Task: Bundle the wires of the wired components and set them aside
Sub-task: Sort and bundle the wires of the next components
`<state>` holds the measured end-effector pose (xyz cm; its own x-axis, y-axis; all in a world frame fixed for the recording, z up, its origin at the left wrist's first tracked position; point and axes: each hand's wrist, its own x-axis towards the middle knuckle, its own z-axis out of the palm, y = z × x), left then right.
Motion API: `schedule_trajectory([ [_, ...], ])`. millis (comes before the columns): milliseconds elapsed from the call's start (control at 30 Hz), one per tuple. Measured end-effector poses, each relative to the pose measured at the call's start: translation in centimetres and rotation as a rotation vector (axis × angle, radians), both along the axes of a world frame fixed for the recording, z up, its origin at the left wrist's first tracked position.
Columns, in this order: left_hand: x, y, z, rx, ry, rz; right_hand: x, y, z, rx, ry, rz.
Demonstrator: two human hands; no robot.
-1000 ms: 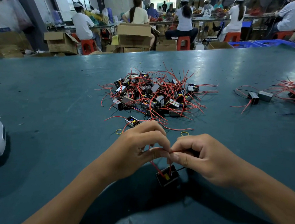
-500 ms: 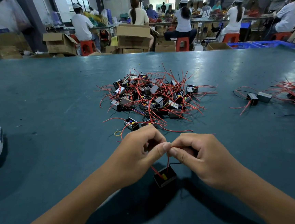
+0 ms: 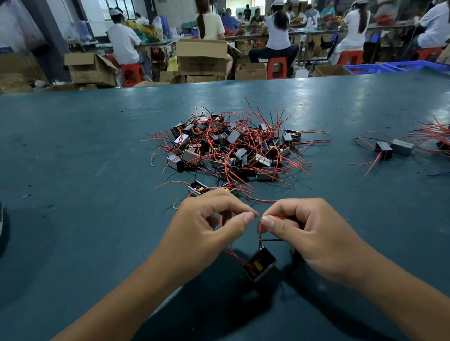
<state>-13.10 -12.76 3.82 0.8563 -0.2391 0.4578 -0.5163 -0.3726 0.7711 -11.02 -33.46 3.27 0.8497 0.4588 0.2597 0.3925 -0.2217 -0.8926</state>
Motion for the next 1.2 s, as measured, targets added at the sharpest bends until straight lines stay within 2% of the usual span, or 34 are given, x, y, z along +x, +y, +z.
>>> schedule_trajectory([
  [100, 0.0, -0.1, 0.3, -0.020, 0.063, -0.018, -0.2, 0.0, 0.0, -0.145, -0.156, -0.018],
  [233, -0.1, 0.0, 0.3, 0.028, 0.125, -0.073, -0.7, 0.3, 0.3, -0.226, -0.296, -0.036],
  [533, 0.0, -0.2, 0.1, 0.360, -0.040, -0.004, -0.9, 0.6, 0.9, -0.324, -0.446, -0.032],
  [667, -0.2, 0.0, 0.1, 0.441, 0.025, -0.079, -1.3, 0.9, 1.1, -0.416, -0.544, -0.017],
  [767, -0.2, 0.3, 0.2, 0.459, 0.042, -0.074, -1.5, 0.9, 1.2, -0.418, -0.554, -0.016],
  [900, -0.2, 0.4, 0.4, 0.529, -0.138, -0.060, -1.4, 1.0, 1.2, -0.370, -0.475, -0.011],
  [967, -0.2, 0.5, 0.6, 0.521, -0.159, -0.053, -1.4, 1.0, 1.1, -0.340, -0.443, -0.010],
  [1067, -0.2, 0.5, 0.4, 0.486, -0.113, -0.055, -1.3, 0.9, 1.1, -0.302, -0.412, -0.018],
  [1200, -0.2, 0.3, 0.1, 0.377, 0.041, -0.087, -1.4, 0.9, 0.9, -0.350, -0.465, -0.031],
])
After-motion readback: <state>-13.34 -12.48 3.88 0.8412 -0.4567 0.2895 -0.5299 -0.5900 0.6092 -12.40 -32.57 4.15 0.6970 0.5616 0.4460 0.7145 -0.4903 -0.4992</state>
